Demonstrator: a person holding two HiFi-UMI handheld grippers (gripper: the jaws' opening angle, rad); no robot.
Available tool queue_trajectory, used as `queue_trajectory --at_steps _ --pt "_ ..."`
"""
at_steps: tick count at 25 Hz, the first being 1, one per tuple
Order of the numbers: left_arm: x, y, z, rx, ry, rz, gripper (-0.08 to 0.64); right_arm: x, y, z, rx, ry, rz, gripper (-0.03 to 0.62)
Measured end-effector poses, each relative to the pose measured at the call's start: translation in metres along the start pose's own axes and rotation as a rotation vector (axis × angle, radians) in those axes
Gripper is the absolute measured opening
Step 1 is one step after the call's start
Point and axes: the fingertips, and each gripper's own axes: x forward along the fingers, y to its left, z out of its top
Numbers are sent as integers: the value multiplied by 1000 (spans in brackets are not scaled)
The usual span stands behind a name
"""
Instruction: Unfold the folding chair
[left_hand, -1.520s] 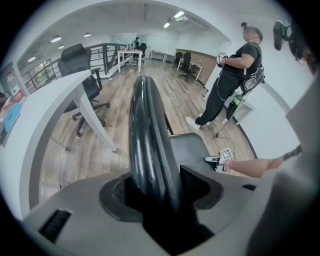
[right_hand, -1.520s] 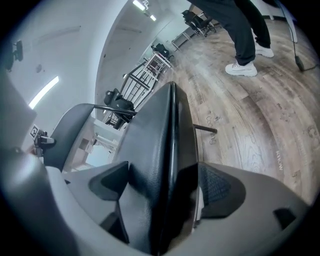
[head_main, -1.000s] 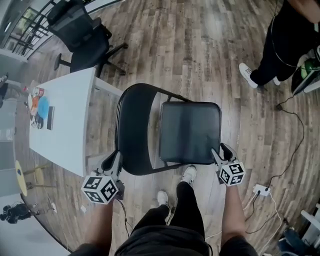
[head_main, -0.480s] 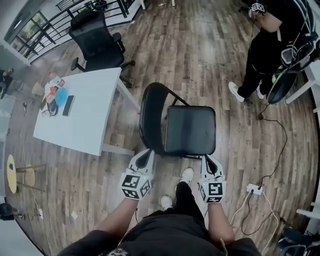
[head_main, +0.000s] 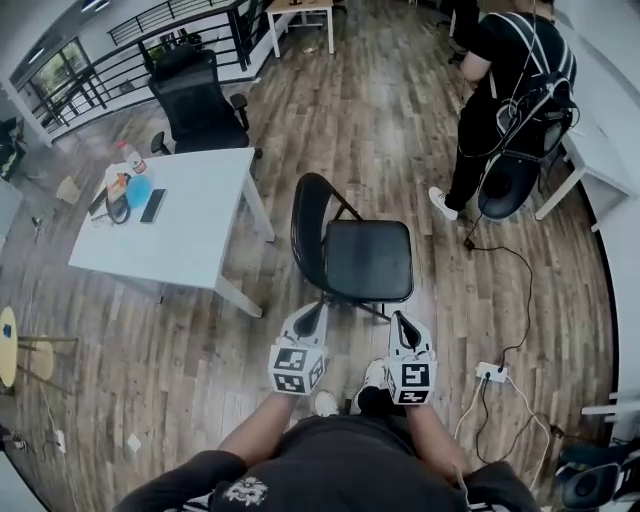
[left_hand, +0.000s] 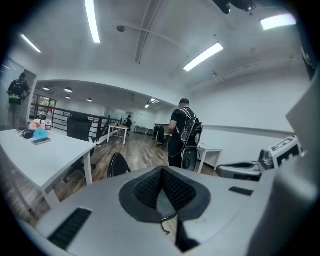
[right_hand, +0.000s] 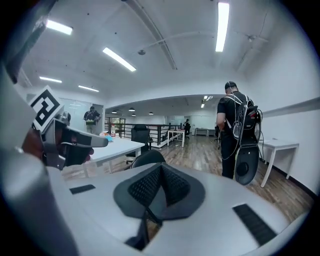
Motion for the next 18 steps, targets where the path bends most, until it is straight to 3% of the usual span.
queue_trajectory --at_steps 6,11,18 --pt "-14 -28 11 50 -34 -1 6 -16 -3 23 -36 -53 27 15" --pt "-27 -42 21 62 -67 83 6 -36 -7 33 -43 -81 71 15" --pt "-29 -55 22 61 -90 107 6 -47 -16 37 -42 -121 79 15"
